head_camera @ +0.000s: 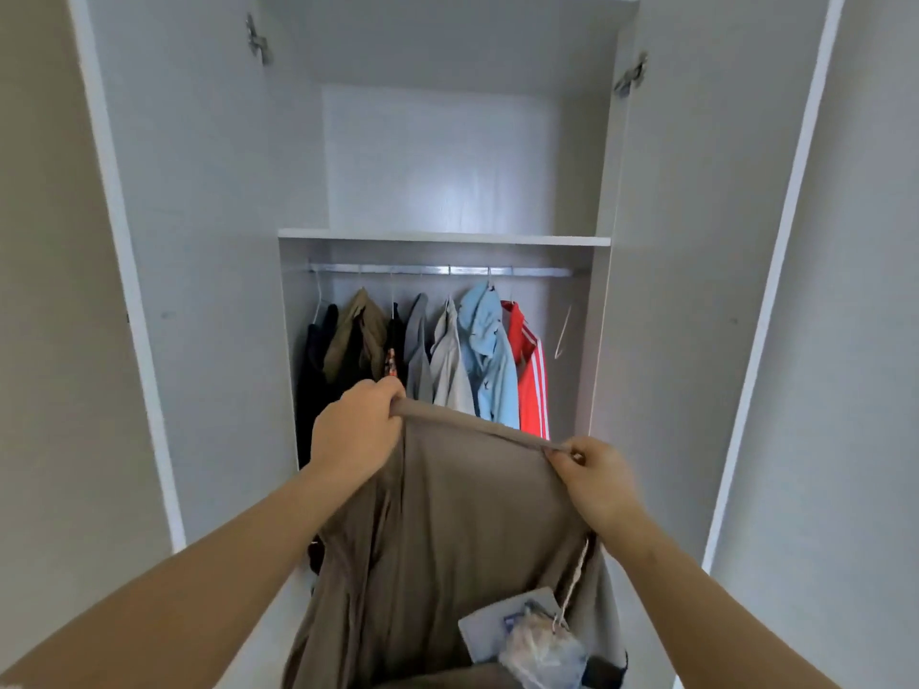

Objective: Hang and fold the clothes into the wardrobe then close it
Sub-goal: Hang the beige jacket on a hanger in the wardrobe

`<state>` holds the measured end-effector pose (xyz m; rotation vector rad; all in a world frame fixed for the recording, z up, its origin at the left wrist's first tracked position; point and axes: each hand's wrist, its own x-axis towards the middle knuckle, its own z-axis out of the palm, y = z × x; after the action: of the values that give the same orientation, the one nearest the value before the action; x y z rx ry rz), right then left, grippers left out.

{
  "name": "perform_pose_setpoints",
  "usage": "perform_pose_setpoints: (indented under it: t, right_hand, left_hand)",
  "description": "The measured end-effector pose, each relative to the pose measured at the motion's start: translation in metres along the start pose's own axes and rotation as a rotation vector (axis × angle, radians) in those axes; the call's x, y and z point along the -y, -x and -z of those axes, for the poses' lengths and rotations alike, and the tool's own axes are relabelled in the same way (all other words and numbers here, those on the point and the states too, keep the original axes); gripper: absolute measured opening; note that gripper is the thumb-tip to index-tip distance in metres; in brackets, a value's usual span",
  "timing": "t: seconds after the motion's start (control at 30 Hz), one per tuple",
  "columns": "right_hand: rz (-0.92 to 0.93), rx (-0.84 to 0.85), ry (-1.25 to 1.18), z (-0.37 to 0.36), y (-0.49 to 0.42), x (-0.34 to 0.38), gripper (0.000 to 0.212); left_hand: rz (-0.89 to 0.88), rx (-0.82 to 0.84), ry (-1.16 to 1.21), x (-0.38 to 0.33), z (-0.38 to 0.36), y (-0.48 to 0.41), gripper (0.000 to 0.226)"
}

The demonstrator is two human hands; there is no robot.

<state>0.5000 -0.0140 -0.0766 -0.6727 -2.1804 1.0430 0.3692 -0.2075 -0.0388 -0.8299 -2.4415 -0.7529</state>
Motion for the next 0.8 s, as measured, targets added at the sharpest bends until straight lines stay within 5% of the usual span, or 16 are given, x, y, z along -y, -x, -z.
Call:
perform_pose_setpoints:
  t: [0.2, 0.27, 0.37, 0.47, 0.57, 0.67, 0.73, 0.8]
  right_hand:
    - [0.028, -0.064, 0.128, -0.043, -0.113, -0.029, 0.018]
    - [-0.016, -0.077, 0.112, -0.062, -0.144, -0.039, 0.021]
    - [-0.093, -0.101, 0.008, -0.082, -0.187, -0.054, 0.024]
    - [-0.092, -0.103, -0.235, -0.107, -0.231, -0.052, 0.027]
    - [-0.036, -0.071, -0.400, -0.126, -0.281, -0.039, 0.026]
    - [0.022, -0.036, -0.345, -0.137, -0.330, -0.033, 0.025]
    - [0.062, -0.062, -0.274, -0.140, -0.361, -0.037, 0.030]
    - [0.074, -0.094, -0.217, -0.139, -0.383, -0.042, 0.033]
  left_hand:
    - [0.113, -0.089, -0.006, 0.022, -0.043, -0.091, 0.014]
    - [0.253, -0.058, 0.204, 0.040, -0.064, -0.114, 0.026]
    - [0.367, -0.045, 0.460, 0.063, -0.101, -0.147, 0.045]
    - [0.388, 0.045, 0.476, 0.081, -0.141, -0.183, 0.036]
    - [0.304, 0.231, 0.340, 0.098, -0.178, -0.224, 0.009]
    - [0.205, 0.427, 0.120, 0.110, -0.211, -0.265, 0.030]
    - [0.064, 0.324, -0.243, 0.115, -0.228, -0.292, 0.035]
    - [-0.011, 0.186, -0.238, 0.115, -0.240, -0.320, 0.030]
